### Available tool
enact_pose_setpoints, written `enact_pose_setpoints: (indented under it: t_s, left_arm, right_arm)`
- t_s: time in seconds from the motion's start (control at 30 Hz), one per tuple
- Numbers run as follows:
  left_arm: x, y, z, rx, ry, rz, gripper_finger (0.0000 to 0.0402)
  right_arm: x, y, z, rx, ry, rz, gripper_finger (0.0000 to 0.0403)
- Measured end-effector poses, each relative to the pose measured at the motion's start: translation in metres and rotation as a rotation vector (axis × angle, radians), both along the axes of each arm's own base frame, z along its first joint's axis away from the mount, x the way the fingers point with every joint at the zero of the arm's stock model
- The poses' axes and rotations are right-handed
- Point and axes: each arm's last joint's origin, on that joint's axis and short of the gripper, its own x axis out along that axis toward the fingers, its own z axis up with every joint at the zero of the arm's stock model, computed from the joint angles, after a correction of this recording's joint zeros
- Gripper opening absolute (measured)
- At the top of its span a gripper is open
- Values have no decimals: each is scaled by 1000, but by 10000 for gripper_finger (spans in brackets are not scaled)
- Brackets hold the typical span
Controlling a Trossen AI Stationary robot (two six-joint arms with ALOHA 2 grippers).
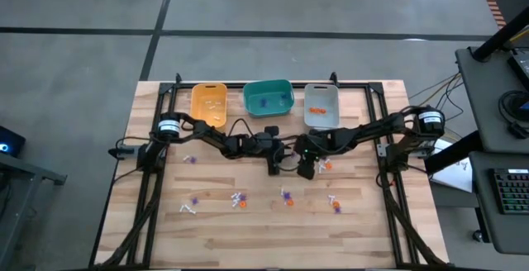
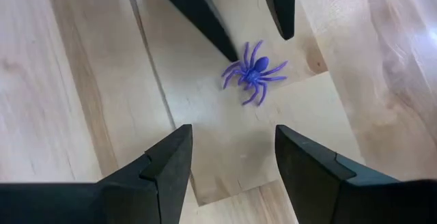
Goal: Sort Halloween decoration
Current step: Put the small violet spider toy into the green bin
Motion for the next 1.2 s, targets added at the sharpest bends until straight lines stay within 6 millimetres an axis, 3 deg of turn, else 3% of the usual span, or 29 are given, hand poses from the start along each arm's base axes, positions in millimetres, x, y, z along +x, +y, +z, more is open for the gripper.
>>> enact_pose_setpoints:
  t_s: [0.23, 0.4, 0.87, 1.2]
  left_arm:
    - [-1, 0, -5, 68, 31, -35, 145]
    - [-1, 4, -6, 64, 32, -31, 154]
    - [-2, 6, -6, 32, 31, -65, 95]
    - [-3, 7, -7, 26, 31, -86, 78]
  right_arm:
    - [1, 0, -2, 0, 5, -2, 199]
    - [3, 0, -2, -2, -24, -1, 199]
    - [6, -1, 0, 8, -56, -24, 199]
    - [6, -1, 0, 8, -55, -26, 199]
